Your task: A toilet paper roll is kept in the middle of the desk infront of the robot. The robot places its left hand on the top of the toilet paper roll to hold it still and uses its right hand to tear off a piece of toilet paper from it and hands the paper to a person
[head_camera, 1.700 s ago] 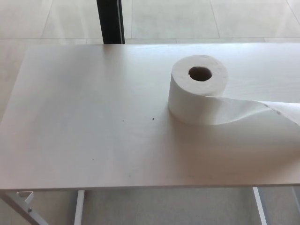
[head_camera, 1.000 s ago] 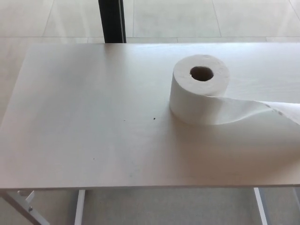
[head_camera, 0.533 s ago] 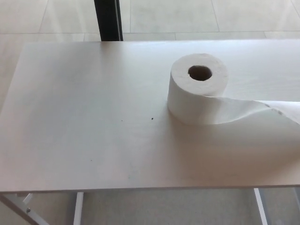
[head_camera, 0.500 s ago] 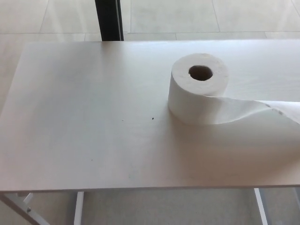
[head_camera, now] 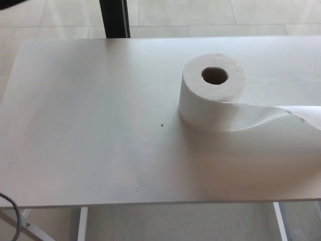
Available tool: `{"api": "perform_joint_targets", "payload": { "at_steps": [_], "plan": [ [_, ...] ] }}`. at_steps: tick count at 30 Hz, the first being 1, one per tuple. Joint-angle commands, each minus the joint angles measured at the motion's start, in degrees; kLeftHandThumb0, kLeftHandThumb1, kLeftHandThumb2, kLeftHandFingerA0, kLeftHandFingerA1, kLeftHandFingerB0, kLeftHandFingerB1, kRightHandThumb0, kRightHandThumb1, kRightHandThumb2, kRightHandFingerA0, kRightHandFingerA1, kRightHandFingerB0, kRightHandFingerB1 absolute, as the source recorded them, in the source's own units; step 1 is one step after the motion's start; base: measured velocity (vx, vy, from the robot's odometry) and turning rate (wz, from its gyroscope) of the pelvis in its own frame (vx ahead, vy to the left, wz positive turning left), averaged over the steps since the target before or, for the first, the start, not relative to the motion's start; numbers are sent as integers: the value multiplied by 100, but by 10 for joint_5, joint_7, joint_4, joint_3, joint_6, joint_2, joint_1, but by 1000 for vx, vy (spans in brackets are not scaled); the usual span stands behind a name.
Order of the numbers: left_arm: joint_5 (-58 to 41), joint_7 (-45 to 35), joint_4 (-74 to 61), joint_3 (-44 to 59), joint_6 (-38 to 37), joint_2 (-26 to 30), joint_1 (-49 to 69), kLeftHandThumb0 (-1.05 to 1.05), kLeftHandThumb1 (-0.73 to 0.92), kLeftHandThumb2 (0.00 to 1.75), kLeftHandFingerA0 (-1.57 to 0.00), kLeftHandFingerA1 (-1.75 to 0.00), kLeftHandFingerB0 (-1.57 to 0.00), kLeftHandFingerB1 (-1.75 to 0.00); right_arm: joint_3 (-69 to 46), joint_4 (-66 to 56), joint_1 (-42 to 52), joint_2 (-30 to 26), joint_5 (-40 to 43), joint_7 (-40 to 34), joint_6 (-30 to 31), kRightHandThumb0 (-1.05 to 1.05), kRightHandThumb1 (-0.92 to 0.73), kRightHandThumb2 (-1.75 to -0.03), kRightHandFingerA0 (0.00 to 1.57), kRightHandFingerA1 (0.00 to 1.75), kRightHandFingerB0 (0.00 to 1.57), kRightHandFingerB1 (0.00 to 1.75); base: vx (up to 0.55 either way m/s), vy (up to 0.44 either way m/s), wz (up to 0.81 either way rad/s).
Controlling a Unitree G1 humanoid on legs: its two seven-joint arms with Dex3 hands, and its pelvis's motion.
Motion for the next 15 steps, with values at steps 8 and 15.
{"api": "perform_joint_targets", "payload": {
  "at_steps": [8,15],
  "plan": [
    [314,-1,-36,-290,-31,-10,-117,-61,70,61,-39,-58,-39,-41,215,-15,-59,-15,-188,-4,22,-36,-58,-57,44,48,46,41,0,0,0],
    [408,-13,-28,-382,-73,28,-99,-61,71,61,-43,-52,-38,-40,229,2,-71,-10,-196,-21,17,-34,-59,-57,50,47,50,42,0,0,0]
  ]
}}
